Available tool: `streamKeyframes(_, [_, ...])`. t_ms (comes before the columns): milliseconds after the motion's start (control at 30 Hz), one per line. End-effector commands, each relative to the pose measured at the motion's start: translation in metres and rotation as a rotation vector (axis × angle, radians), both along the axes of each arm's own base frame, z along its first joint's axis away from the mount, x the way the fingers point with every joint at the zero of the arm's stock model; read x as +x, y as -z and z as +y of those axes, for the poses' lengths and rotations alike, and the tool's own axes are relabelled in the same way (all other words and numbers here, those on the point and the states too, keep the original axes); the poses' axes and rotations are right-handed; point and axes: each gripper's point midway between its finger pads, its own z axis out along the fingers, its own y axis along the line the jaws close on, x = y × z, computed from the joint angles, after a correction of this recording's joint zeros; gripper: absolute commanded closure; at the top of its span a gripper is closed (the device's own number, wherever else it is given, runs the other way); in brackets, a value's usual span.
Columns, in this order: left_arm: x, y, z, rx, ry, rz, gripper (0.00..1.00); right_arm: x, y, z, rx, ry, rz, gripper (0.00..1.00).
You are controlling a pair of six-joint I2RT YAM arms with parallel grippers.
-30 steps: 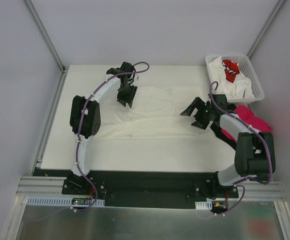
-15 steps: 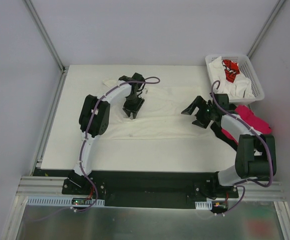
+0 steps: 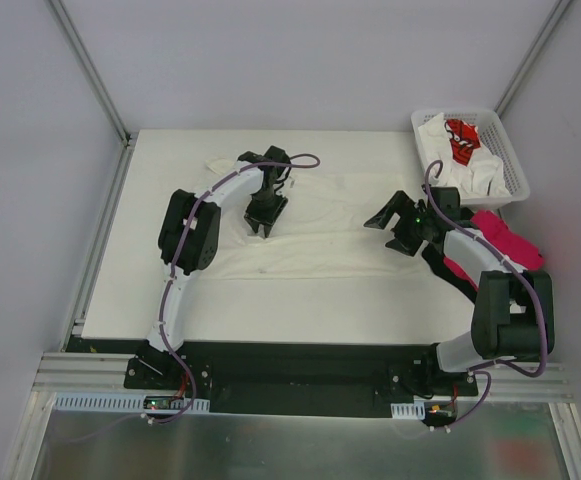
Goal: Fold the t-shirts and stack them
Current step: Fold the other side of the tshirt into a rectangle
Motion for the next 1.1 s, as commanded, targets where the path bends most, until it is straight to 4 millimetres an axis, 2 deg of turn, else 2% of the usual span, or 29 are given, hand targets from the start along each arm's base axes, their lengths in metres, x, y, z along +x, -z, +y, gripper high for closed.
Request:
streamKeyframes(0, [0.002, -0.002, 0.006, 0.037, -0.012, -0.021, 0.64, 0.002, -0.012, -0.001, 0.012, -0.004, -0.045, 0.01])
streamKeyframes(67, [0.005, -0.002, 0.009, 0.054, -0.018, -0.044, 0.86, 0.001, -0.013, -0.001, 0.012, -0.002, -0.048, 0.01])
streamKeyframes(133, [0.007, -0.002, 0.009, 0.058, -0.019, -0.052, 0.98, 0.0, -0.012, -0.001, 0.012, -0.002, -0.045, 0.02])
streamKeyframes(167, [0.008, -0.001, 0.01, 0.063, -0.019, -0.052, 1.0, 0.0, -0.013, -0.001, 0.012, -0.002, -0.047, 0.02])
streamKeyframes(333, [0.01, -0.003, 0.011, 0.074, -0.023, -0.067, 1.0, 0.0, -0.011, -0.001, 0.013, -0.003, -0.042, 0.02])
streamKeyframes(433, [0.024, -0.013, 0.007, 0.07, -0.027, -0.115, 1.0, 0.0, -0.01, -0.001, 0.012, -0.004, -0.04, 0.02])
streamKeyframes(567, [0.049, -0.034, -0.009, 0.021, -0.063, -0.195, 1.0, -0.001, -0.01, -0.001, 0.015, -0.006, -0.038, 0.02])
streamKeyframes(767, [0.07, -0.044, -0.016, 0.014, -0.085, -0.258, 1.0, -0.004, -0.007, -0.002, 0.013, -0.006, -0.031, 0.02])
streamKeyframes(933, [0.067, -0.034, -0.016, 0.015, -0.094, -0.236, 0.98, -0.005, -0.01, -0.004, 0.012, 0.002, -0.039, 0.02])
streamKeyframes(967, [0.063, -0.029, -0.015, 0.017, -0.09, -0.222, 0.95, -0.006, -0.011, -0.004, 0.012, 0.001, -0.041, 0.02])
streamKeyframes(1033, [0.06, -0.025, -0.016, 0.013, -0.094, -0.209, 0.8, -0.005, -0.011, -0.006, 0.012, 0.003, -0.041, 0.02])
streamKeyframes(1067, [0.055, -0.021, -0.013, 0.021, -0.094, -0.194, 0.63, -0.005, -0.012, -0.006, 0.01, 0.002, -0.044, 0.02])
